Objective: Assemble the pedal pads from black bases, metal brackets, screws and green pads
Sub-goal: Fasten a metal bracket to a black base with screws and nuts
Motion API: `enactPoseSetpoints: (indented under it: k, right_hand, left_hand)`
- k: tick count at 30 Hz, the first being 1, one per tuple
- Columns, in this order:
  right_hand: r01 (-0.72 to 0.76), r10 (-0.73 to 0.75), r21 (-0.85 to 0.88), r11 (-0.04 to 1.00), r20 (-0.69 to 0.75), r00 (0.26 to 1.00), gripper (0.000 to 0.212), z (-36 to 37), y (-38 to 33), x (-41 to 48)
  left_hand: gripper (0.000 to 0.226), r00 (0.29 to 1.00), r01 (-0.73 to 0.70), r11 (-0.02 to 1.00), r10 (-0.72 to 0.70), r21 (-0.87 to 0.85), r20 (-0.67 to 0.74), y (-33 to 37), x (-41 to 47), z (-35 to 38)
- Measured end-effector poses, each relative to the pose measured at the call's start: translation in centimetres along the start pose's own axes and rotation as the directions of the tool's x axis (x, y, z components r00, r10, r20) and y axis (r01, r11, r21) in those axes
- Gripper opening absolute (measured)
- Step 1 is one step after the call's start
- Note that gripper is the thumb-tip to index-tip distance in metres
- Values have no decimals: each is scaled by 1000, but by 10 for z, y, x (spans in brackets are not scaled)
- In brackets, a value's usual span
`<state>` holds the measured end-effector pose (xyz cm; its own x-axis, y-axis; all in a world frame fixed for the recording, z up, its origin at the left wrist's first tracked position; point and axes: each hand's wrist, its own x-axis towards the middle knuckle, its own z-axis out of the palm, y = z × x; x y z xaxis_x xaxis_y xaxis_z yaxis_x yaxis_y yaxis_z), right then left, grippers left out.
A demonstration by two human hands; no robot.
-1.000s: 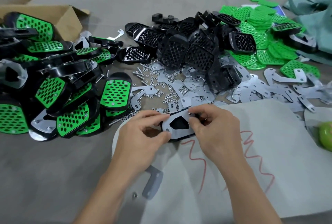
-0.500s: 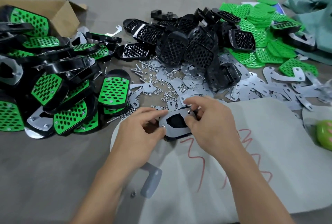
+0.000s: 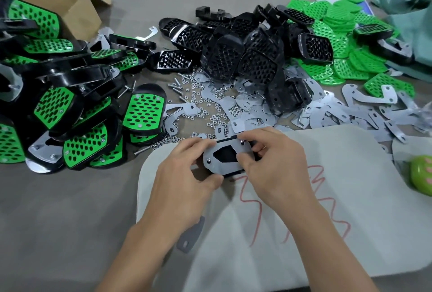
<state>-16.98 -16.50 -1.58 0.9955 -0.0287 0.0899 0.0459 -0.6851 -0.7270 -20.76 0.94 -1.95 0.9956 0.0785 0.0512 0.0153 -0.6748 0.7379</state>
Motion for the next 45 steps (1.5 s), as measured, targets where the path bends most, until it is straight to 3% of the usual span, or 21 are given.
enactPoseSetpoints:
  k: [3, 6, 9, 12, 14, 17, 23, 26, 29, 36, 38, 40, 42, 45]
  right_hand:
    - [19, -14, 62, 998, -79, 997, 35, 7, 0, -5]
    - [61, -52, 150, 987, -63, 997, 37, 9, 6, -15]
    - [-126, 147, 259, 958, -65, 987, 31, -22, 27, 2]
    - [-187, 186, 6, 982, -168, 968, 22, -52, 41, 36]
    - [-140, 126, -147, 979, -102, 987, 14, -46, 33, 53]
    - [-169, 152, -319, 933, -79, 985, 15, -30, 24, 63]
    - [-210, 166, -410, 887, -139, 976, 5, -22, 19, 72]
    - [-238, 182, -381, 894, -177, 967, 20, -25, 26, 69]
    - [-182, 146, -361, 915, -124, 981, 28, -28, 34, 69]
    - [-110, 91, -226, 968, -93, 991, 15, -21, 36, 68]
    - [-54, 10, -245, 968, -177, 984, 12, -16, 31, 67]
    - [93, -132, -194, 977, -202, 970, 9, -11, 17, 66]
    - [245, -254, -98, 965, -85, 964, 9, -5, -2, 73]
    - [293, -268, -134, 947, 175, 947, 8, 4, -28, 100]
  left_hand:
    - [77, 993, -119, 985, 119, 126, 6, 7, 3, 1]
    - [62, 989, -149, 986, 150, 75, -11, 11, 6, 11]
    - [52, 987, -157, 987, 159, 42, -34, 4, 9, 18]
    - [48, 980, -187, 981, 189, 43, -56, 5, 12, 18]
    - [49, 972, -220, 974, 224, 60, -71, 5, 14, 17]
    - [50, 962, -262, 962, 266, 75, -55, 4, 16, 13]
    - [54, 951, -310, 941, 304, 133, 64, 1, 30, 4]
    - [54, 956, -292, 953, 290, 83, 35, -5, 25, 10]
    - [51, 960, -279, 958, 278, 65, 29, -6, 24, 16]
    - [53, 963, -268, 958, 263, 100, 57, -5, 27, 17]
    - [53, 963, -271, 958, 268, 96, 40, -4, 28, 17]
    - [53, 964, -265, 961, 263, 77, 26, -6, 28, 14]
    - [54, 963, -270, 960, 270, 78, 23, -7, 27, 13]
    - [53, 958, -285, 956, 285, 74, 5, -7, 25, 13]
